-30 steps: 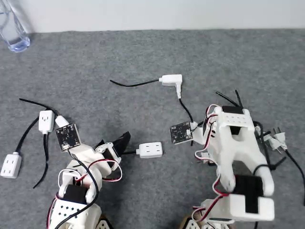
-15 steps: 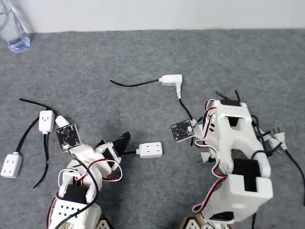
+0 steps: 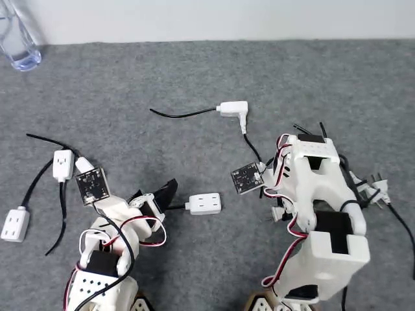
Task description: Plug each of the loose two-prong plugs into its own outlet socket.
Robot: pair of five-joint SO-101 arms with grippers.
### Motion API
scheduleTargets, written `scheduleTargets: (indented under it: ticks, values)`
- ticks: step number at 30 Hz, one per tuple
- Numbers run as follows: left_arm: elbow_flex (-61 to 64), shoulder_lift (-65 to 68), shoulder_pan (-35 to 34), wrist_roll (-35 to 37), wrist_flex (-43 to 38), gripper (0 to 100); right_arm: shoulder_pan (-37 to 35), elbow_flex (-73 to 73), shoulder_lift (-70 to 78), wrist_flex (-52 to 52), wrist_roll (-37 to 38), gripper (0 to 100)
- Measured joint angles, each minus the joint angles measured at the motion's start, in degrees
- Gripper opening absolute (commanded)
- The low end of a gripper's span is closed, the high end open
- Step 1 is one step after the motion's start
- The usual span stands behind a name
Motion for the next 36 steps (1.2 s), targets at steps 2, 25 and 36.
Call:
scheduleTargets:
  ticks: [2,25,36]
  values:
    - [0.0,0.0,0.0,0.0,0.0,32,-0.4,0.3,0.0,-0.7,-0.3,0.9]
    - [0.0,0.0,0.0,0.0,0.0,32,-3.6,-0.4,-4.4,-3.6,-24.8,18.4]
    - [0.0,0.0,0.0,0.0,0.0,32,-6.1,3.3,-8.4,-3.6,-24.8,18.4]
